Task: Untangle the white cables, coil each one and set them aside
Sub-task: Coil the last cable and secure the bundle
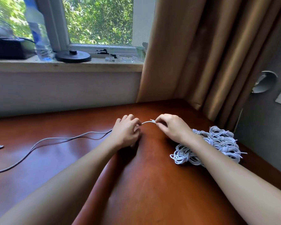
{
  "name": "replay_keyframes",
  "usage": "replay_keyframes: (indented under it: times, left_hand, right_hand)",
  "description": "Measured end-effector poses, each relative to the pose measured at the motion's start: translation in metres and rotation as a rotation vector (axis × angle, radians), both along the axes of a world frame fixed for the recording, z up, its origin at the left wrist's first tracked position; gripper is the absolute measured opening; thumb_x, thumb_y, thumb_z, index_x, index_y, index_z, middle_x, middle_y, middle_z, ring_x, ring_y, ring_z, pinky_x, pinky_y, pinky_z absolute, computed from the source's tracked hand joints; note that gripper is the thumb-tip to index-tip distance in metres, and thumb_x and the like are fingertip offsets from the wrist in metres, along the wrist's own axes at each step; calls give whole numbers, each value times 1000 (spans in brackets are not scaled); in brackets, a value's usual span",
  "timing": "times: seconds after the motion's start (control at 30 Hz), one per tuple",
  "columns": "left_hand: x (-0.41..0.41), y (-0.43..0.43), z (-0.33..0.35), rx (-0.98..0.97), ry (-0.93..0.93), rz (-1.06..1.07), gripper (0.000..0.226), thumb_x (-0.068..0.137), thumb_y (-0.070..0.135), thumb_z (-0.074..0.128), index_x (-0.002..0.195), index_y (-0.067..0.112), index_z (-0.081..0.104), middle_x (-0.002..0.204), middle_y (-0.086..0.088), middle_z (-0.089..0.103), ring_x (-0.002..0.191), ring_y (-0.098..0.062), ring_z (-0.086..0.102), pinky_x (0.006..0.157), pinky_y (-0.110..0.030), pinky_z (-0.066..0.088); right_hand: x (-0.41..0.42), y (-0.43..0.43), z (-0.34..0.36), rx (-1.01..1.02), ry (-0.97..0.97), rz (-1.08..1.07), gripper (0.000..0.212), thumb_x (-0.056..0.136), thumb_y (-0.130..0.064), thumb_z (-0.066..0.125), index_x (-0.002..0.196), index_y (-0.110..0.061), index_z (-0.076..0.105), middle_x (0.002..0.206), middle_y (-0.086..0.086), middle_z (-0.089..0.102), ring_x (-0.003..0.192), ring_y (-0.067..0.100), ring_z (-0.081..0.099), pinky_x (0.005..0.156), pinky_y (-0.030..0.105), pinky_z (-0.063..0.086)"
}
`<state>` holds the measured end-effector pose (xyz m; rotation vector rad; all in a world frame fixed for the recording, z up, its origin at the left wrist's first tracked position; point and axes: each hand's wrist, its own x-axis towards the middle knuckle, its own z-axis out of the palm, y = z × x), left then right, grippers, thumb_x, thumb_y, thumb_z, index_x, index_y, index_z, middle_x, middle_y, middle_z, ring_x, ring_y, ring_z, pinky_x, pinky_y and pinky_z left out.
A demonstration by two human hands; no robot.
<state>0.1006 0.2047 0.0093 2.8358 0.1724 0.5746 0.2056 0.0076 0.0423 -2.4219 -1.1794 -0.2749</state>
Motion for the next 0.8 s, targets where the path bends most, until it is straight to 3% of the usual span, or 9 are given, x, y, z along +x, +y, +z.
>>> replay_keyframes:
  times: [0.2,0.3,0.4,0.5,0.6,0.73,0.8]
  left_hand:
    - [-47,1,15,-61,-42,-62,29,92,32,57,120,27,63,120,5,56,114,-19,50,90,-36,36]
    - [-71,-3,22,-91,-15,-82,46,83,44,49,125,28,61,130,7,55,123,-17,47,91,-33,35]
    - [-95,-8,26,-134,35,-86,60,79,57,44,128,27,60,135,7,55,132,-13,42,99,-33,34]
    - [-113,-9,24,-226,74,-71,70,71,68,38,122,27,65,123,6,62,120,-15,52,103,-37,41]
    - [-129,-1,18,-271,66,-40,51,73,60,50,109,28,67,106,9,65,104,-15,58,96,-41,47]
    - [-143,8,17,-284,39,10,10,84,29,70,94,28,67,95,6,67,95,-17,63,87,-43,51]
    - [-148,14,14,-291,3,59,14,87,21,68,82,33,62,92,6,68,91,-18,64,82,-42,52]
  right_hand:
    - [-33,8,21,203,28,110,12,94,-15,67,104,-14,75,96,-6,72,87,3,62,87,24,50]
    - [-51,17,27,258,17,164,13,92,-12,70,104,-11,76,99,-2,75,91,-2,60,84,8,44]
    - [-70,27,29,296,41,183,14,92,-12,71,105,-12,77,96,-4,75,91,-4,61,80,2,41]
    - [-89,37,31,341,56,196,13,92,-11,71,103,-13,77,89,-11,70,81,-14,62,77,1,40]
    - [-102,47,32,354,80,208,12,92,-14,72,103,-15,77,88,-14,70,80,-14,63,77,4,42]
    - [-116,61,31,353,127,209,21,92,-16,72,113,-17,76,91,-10,73,78,-6,63,77,6,43]
    - [-122,67,29,363,153,228,28,92,-13,72,119,-16,73,84,-12,69,70,-4,60,73,6,42]
